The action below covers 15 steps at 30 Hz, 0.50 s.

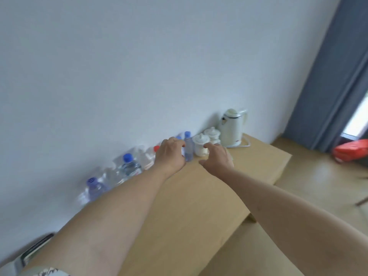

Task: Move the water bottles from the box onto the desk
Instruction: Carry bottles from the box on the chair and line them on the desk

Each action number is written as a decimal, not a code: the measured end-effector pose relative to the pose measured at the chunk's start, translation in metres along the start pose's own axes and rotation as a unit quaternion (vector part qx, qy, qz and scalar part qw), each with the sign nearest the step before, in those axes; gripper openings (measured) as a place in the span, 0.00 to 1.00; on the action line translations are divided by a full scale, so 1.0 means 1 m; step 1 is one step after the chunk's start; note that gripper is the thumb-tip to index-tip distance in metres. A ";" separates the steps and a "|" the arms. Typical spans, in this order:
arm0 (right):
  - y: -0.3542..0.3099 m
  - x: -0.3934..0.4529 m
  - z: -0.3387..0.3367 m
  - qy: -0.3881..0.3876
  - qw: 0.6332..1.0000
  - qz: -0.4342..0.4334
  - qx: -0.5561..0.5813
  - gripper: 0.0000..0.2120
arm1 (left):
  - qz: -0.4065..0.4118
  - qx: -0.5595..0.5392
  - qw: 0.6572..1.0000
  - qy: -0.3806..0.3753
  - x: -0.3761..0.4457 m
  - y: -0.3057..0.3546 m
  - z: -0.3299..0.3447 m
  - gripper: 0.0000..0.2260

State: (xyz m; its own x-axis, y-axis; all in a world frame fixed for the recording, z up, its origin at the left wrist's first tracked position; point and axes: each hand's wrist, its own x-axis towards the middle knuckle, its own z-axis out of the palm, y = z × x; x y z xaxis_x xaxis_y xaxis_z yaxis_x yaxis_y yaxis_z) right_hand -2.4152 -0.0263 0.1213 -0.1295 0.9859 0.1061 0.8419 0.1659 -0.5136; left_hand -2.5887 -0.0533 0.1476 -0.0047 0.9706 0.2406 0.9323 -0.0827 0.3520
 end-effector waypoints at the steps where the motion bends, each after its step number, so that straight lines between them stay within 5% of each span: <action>1: 0.020 -0.004 -0.015 0.009 1.000 0.017 -0.002 0.28 | 0.021 -0.001 1.000 -0.011 0.006 0.023 0.009 0.17; 15: 0.355 -0.180 -0.238 0.113 0.956 0.253 -0.092 0.31 | 0.217 -0.005 0.961 -0.174 -0.020 0.434 0.183 0.28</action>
State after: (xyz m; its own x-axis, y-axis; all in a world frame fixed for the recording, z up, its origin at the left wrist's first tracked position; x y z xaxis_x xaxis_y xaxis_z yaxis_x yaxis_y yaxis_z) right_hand -1.9682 -0.1502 0.1230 0.4174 0.9056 0.0751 0.8479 -0.3583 -0.3907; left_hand -2.1179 -0.0674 0.1302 0.5056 0.8613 0.0507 0.8159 -0.4964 0.2966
